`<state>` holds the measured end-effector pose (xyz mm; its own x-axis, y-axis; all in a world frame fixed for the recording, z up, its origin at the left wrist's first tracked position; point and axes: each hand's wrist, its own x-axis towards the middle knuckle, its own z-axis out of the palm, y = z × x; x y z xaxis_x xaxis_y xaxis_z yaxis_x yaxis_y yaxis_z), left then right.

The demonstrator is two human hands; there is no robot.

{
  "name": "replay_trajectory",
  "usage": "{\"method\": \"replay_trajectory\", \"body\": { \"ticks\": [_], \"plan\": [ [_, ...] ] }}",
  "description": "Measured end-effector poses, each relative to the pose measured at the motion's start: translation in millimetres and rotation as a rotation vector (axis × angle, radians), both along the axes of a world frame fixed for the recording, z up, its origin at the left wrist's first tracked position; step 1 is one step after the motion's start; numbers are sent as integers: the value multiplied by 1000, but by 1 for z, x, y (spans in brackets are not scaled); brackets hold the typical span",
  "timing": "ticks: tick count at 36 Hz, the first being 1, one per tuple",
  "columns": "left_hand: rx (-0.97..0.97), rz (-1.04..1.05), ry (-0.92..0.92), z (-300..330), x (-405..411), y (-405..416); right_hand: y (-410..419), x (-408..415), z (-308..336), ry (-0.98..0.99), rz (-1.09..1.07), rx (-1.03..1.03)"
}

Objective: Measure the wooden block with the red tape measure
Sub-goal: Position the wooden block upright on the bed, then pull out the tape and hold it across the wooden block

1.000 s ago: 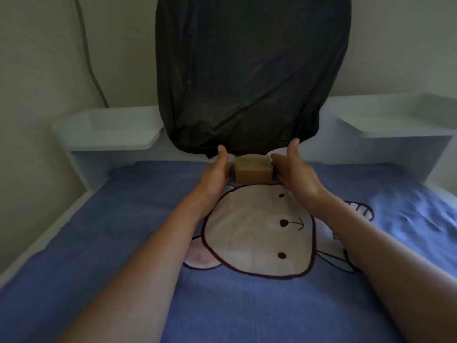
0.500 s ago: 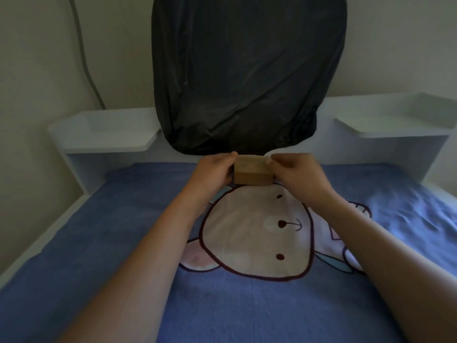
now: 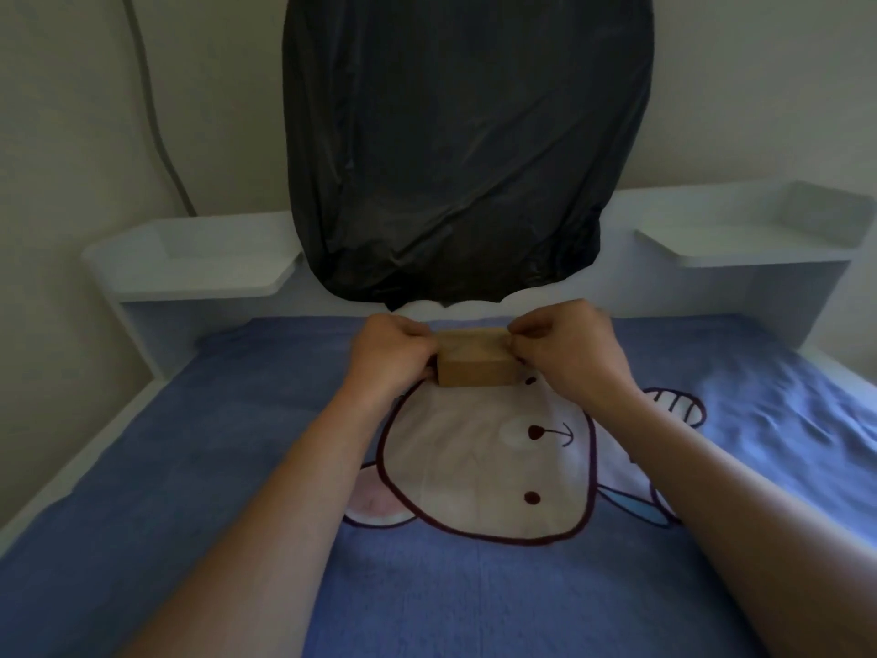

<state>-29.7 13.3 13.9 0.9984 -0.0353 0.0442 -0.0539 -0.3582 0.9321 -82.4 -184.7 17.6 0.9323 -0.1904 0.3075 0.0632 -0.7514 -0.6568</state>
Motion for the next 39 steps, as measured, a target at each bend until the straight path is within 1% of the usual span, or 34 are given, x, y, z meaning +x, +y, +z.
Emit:
{"method": "replay_trajectory", "body": {
  "ticks": [3,7,10,11,14,18,25,31,39],
  "plan": [
    [89,7,-35,-2,2,0,-3,-2,1,-34,-37,-70],
    [82,36,-66,-2,3,0,-10,1,1,-46,-121,-172],
    [99,43,-83,-4,3,0,-12,6,2,64,-192,-242],
    [105,44,-85,-5,4,0,-12,7,1,89,-183,-256],
    [120,38,-100,-5,4,0,-15,7,-8,45,-133,-281],
    [122,29,-101,-5,5,2,-17,12,-13,64,-142,-362],
    [126,16,-94,-6,5,3,-20,17,-16,29,-126,-294],
    [144,-12,-67,-4,5,4,-22,23,-8,182,-99,-298],
    [143,-18,-72,-3,4,4,-18,14,-5,-82,-96,-187]
  ]
}}
